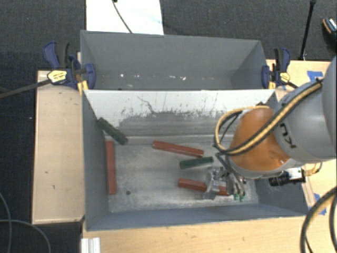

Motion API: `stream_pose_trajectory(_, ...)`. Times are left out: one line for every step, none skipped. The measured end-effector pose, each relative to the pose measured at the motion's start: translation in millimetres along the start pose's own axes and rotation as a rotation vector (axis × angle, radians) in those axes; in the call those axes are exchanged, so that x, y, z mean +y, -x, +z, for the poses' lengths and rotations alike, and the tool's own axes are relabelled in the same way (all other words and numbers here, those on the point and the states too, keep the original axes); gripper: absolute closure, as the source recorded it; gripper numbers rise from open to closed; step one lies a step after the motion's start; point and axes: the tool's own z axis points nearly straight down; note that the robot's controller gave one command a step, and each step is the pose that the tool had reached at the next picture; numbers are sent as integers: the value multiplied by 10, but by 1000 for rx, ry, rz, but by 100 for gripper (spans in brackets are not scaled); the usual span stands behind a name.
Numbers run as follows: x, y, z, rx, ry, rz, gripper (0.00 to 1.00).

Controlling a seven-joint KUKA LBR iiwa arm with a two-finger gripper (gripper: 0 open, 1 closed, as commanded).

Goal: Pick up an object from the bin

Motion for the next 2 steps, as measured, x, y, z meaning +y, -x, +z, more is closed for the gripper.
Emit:
stream_pose_trajectory(5,25,-965,-6,1,-6,100)
stream_pose_trajectory(10,39,-1300,-3,1,-12,100)
